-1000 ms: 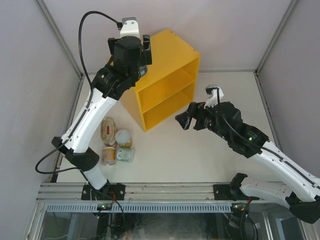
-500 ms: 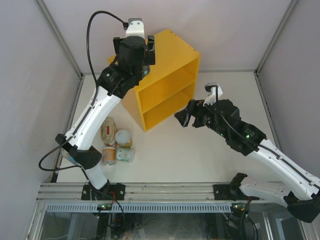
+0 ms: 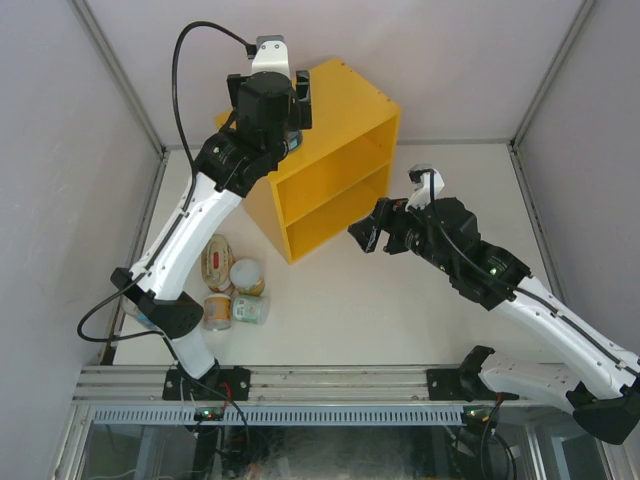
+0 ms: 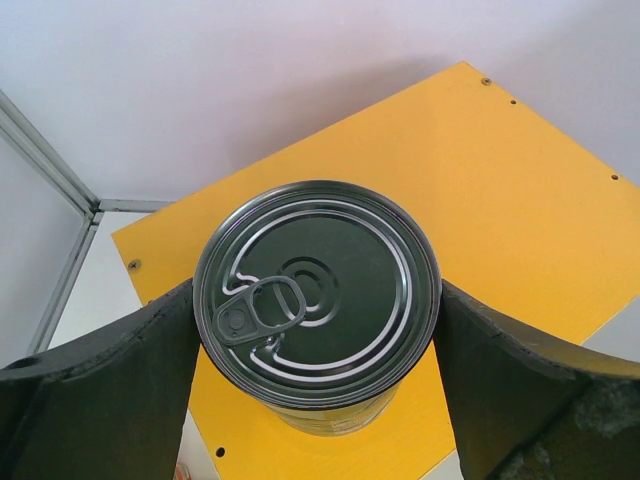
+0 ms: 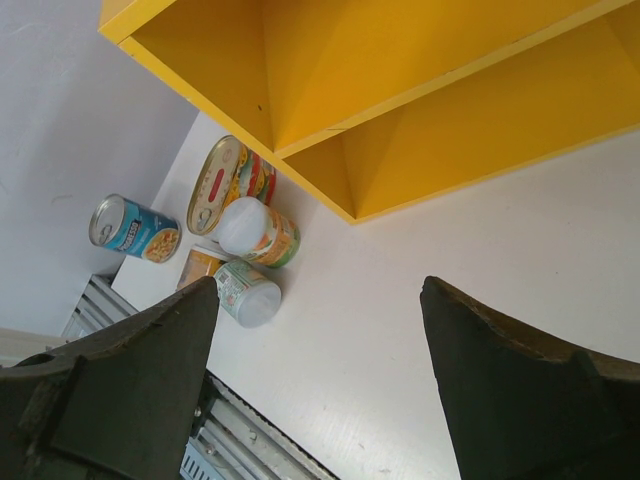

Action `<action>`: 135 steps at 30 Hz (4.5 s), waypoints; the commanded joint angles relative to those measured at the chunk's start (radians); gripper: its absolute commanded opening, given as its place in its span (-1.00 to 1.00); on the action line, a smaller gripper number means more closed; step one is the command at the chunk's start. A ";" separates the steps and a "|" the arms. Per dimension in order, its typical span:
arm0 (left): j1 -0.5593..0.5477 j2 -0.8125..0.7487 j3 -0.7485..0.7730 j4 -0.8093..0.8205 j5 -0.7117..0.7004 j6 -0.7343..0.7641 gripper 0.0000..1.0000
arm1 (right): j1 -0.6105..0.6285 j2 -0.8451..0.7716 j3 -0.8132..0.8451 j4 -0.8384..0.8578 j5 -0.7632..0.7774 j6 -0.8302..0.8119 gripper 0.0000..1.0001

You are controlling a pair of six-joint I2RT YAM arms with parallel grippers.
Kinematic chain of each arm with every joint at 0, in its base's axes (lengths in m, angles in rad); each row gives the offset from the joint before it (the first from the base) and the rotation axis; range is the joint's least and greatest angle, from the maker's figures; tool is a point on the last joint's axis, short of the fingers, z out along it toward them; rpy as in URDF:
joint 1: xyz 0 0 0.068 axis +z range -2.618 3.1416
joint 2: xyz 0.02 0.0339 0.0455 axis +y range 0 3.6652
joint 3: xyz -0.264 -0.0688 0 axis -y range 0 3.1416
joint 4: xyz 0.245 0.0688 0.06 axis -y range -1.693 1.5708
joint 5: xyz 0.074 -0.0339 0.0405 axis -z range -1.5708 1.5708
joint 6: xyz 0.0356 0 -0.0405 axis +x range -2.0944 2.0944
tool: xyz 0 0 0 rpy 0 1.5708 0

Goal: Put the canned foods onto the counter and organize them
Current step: Place the canned food on the counter, then move the canned food to the counter.

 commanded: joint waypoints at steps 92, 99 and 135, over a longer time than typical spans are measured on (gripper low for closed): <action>-0.053 -0.754 -0.679 0.123 -0.143 -0.355 0.98 | 0.048 0.864 0.989 0.181 0.110 -0.485 0.78; -0.011 -0.741 -0.691 0.135 -0.091 -0.382 0.98 | 0.025 0.897 1.006 0.199 0.099 -0.483 0.96; 0.201 -0.690 -0.852 0.348 0.195 -0.332 0.97 | -0.211 1.272 1.387 0.335 0.022 -0.488 0.48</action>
